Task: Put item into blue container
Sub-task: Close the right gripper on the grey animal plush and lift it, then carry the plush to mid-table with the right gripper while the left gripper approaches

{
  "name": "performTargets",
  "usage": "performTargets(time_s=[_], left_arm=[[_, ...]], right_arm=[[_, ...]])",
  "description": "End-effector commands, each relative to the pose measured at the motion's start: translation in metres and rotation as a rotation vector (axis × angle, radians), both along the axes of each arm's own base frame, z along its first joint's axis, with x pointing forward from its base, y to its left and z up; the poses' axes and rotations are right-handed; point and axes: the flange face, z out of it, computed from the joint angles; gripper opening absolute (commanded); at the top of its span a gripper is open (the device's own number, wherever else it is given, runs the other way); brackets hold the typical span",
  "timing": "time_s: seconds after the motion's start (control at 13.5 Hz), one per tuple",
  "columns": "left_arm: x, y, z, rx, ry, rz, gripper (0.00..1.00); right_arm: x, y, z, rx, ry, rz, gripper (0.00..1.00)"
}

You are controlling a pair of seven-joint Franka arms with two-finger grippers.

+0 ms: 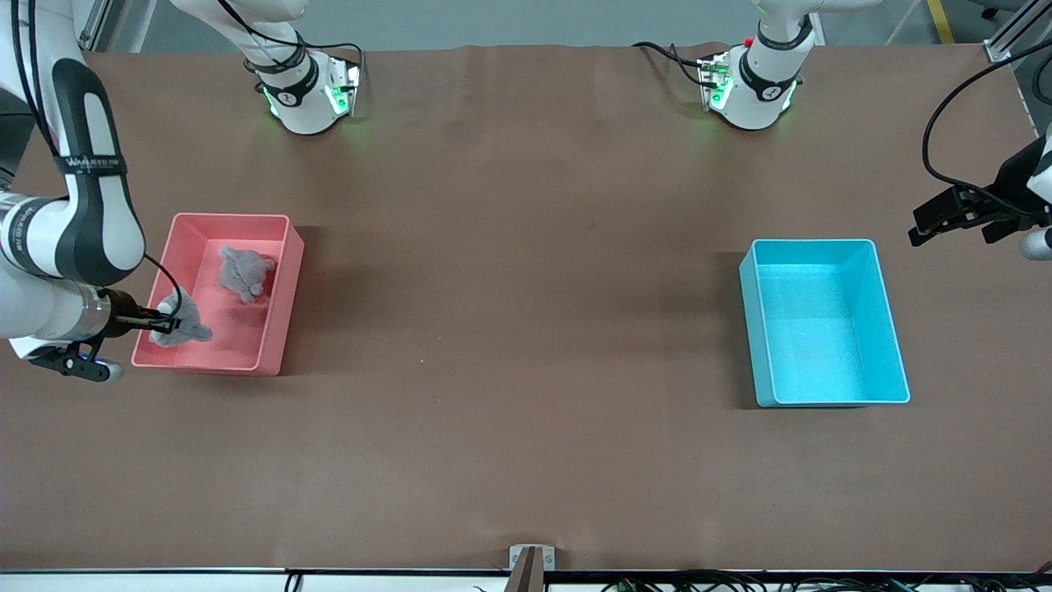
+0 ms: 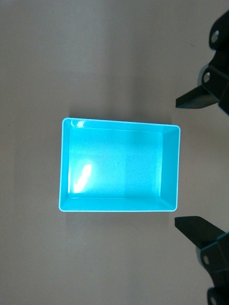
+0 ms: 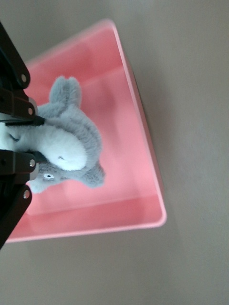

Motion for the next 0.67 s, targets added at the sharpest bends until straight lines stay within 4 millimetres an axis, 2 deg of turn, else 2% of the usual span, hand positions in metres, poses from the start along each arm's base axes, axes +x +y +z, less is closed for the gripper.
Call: performTargets(time_s=[0.0, 0.15, 0.3, 0.45, 0.59], left_arm=[[0.001, -0.004, -0.001, -0.02, 0.003, -0.006, 1.0], [0.001, -0.008, -0.005, -0.019, 0.011, -0.013, 1.0], [0.0, -0.014, -0.012, -0.02, 0.025, -0.022, 1.0], [0.001, -0.029, -0.026, -0.019, 0.054, -0.047, 1.0], [0.0, -0.042, -0.04, -0.017, 0.081, -0.069, 1.0]], right_arm=[[-0.003, 0.058, 0.037, -0.04, 0.001, -0.086, 0.0], [-0.005, 0.124, 0.044, -0.078, -0.009, -0.164, 0.0], [-0.011, 0.197, 0.042, -0.075, -0.027, -0.257, 0.0], [-0.013, 0.257, 0.051, -0.05, -0.083, -0.354, 0.0], [-0.023, 0.323, 0.038, -0.04, -0.117, -0.427, 0.0]])
